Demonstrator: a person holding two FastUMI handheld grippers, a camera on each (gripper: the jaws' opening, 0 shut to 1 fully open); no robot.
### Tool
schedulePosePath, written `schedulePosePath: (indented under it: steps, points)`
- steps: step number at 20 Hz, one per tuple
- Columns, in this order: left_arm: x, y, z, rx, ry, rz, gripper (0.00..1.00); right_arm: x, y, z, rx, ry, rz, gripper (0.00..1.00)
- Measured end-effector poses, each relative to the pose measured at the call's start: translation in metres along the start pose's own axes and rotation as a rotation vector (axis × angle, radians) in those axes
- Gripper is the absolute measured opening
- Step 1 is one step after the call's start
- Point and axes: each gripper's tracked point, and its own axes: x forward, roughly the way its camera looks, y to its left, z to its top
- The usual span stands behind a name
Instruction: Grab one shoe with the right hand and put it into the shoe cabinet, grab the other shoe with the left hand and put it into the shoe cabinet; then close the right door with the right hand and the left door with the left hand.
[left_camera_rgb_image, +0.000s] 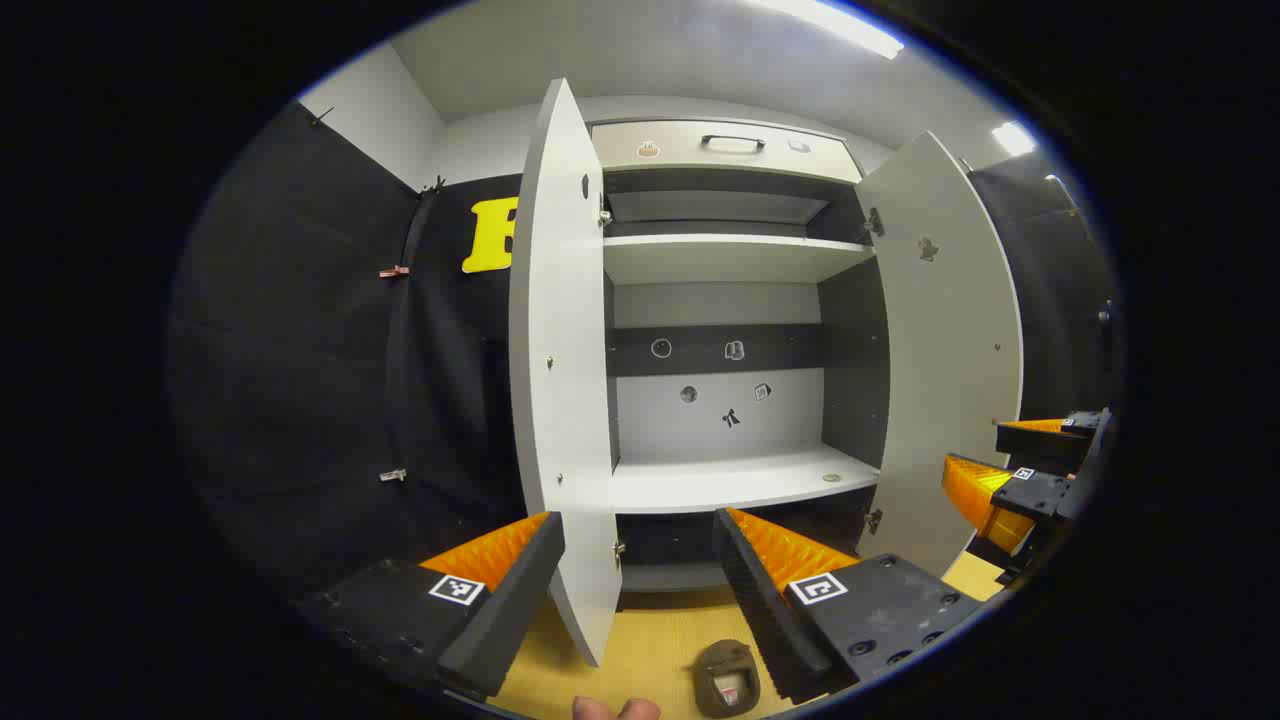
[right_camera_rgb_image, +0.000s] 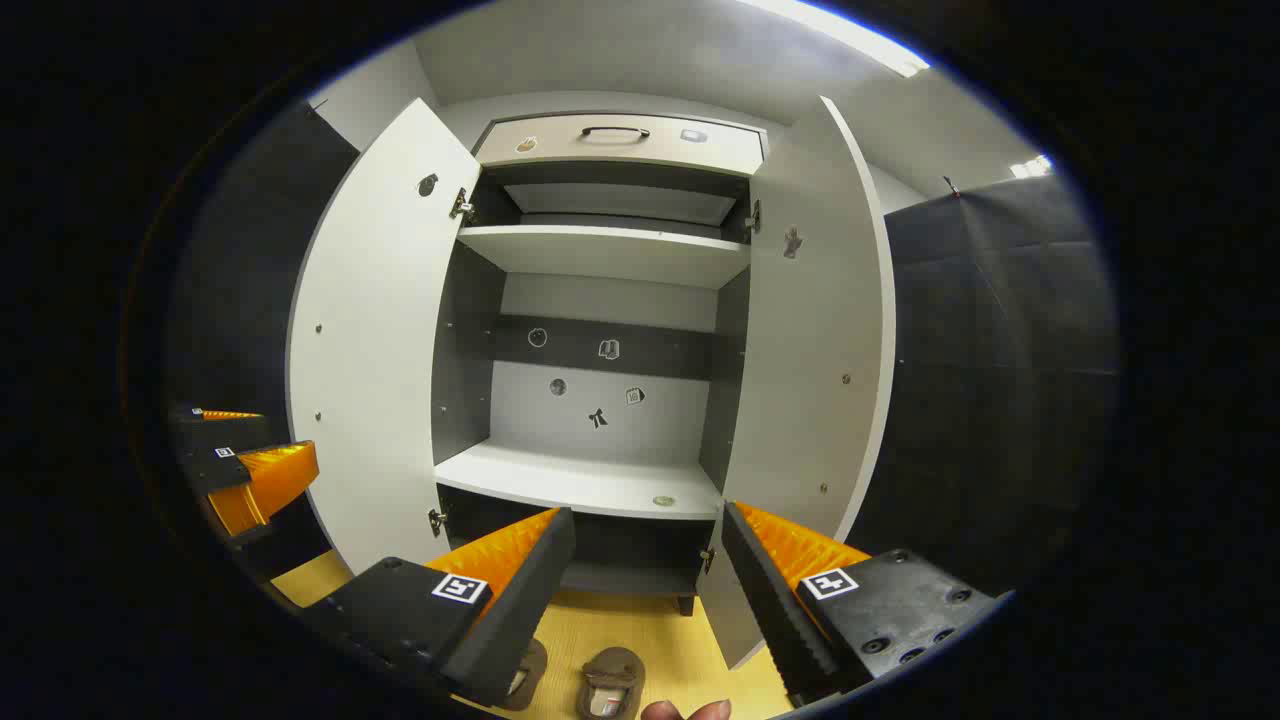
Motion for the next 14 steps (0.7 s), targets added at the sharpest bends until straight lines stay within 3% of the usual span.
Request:
schedulePosePath:
  steps: [14]
  points:
    - [-0.0065, 0.0052, -0.0035, -0.007, -0.002, 0.009, 0.94, -0.0039, 0.01, 0.0018, 0.078, 0.011, 0.017, 0.98]
